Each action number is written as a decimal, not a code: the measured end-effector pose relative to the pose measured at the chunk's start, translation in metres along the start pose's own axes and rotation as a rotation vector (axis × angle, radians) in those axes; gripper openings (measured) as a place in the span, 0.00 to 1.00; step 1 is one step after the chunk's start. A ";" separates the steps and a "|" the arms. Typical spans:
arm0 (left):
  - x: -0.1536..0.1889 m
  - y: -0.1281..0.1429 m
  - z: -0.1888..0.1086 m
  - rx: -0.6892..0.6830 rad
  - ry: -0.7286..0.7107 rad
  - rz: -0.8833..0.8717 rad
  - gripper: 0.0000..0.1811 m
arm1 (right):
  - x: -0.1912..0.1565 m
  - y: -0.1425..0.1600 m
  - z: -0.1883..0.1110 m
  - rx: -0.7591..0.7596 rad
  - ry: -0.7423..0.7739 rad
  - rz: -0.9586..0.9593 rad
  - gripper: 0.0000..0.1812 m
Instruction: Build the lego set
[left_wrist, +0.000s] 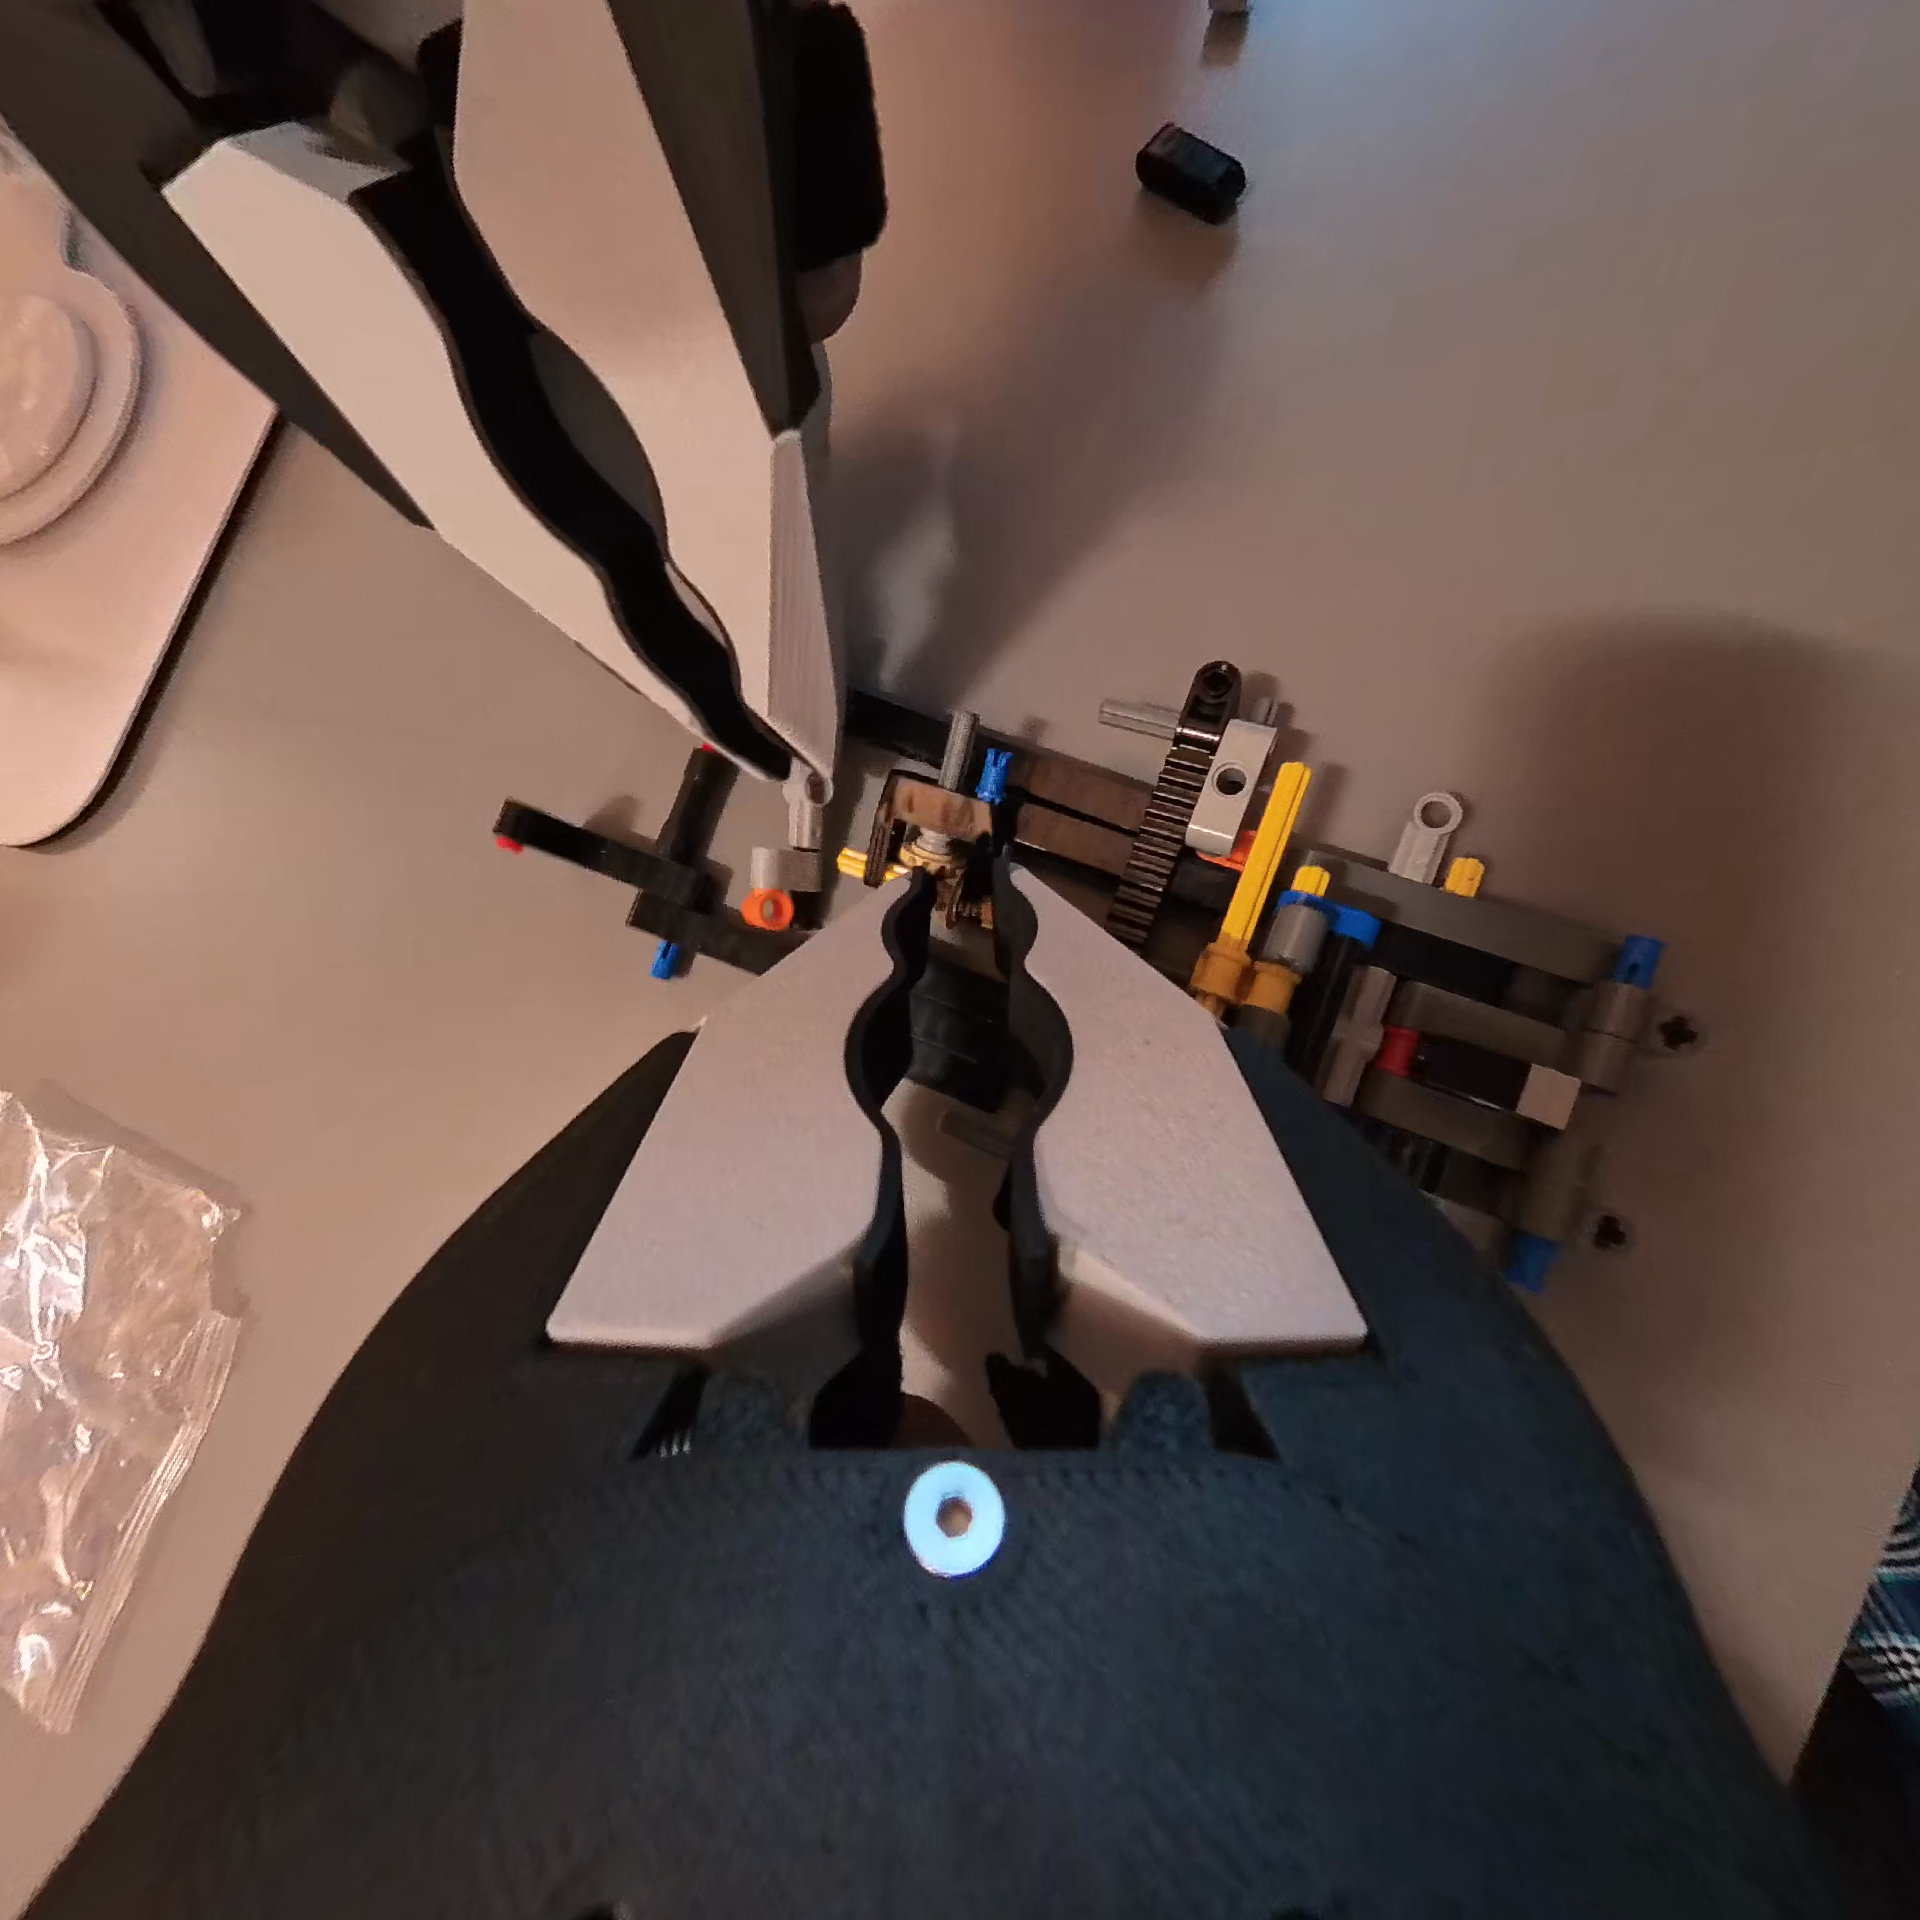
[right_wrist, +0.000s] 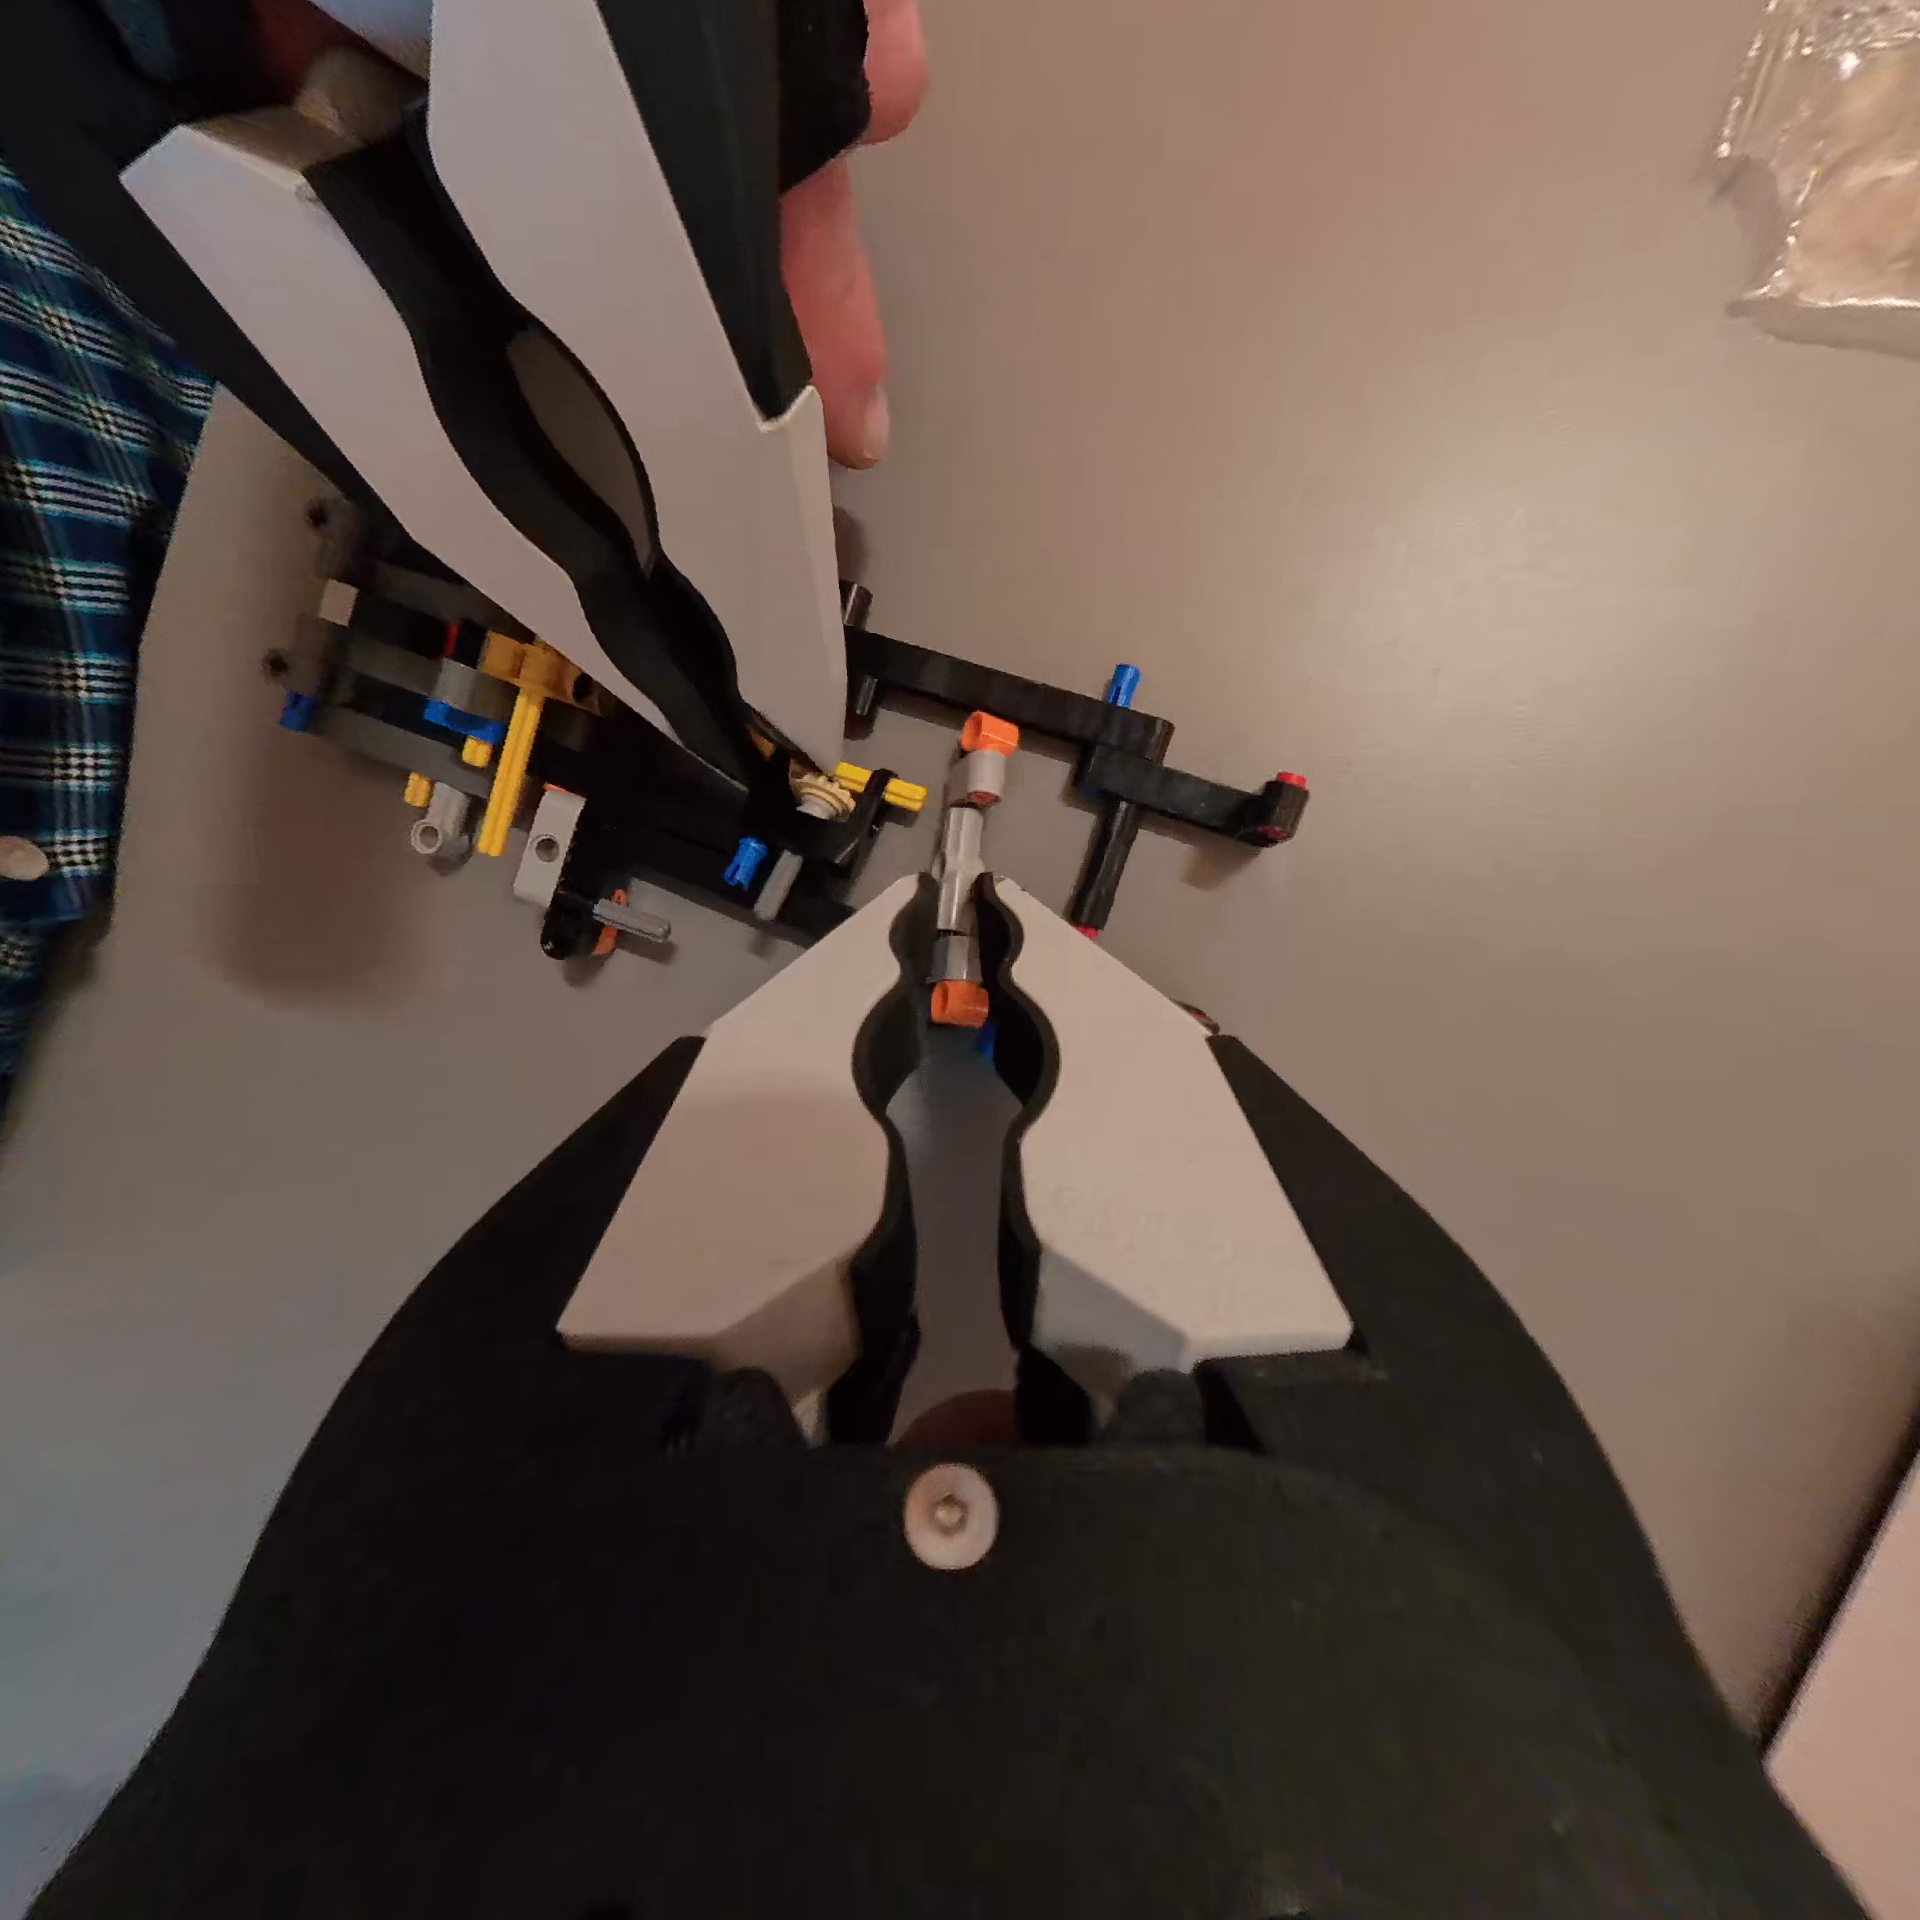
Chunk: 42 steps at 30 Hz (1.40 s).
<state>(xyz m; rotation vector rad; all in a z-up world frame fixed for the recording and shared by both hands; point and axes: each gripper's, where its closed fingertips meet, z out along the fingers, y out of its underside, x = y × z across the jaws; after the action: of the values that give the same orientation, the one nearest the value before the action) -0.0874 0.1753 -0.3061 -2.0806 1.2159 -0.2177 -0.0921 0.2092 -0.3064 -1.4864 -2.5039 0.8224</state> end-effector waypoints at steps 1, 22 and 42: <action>0.000 0.000 0.000 0.002 0.000 -0.003 0.05 | -0.002 0.000 0.000 0.003 -0.002 0.004 0.02; 0.000 0.003 -0.004 0.000 -0.015 -0.005 0.06 | 0.003 0.003 -0.001 -0.032 0.123 -0.031 0.02; -0.041 -0.034 -0.042 0.379 0.204 -0.492 0.05 | -0.007 -0.035 -0.047 0.042 0.624 -0.491 0.02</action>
<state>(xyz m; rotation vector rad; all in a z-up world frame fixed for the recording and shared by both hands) -0.1062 0.1989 -0.2448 -2.0119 0.6792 -0.8363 -0.0989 0.2081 -0.2479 -0.8586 -2.1861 0.2663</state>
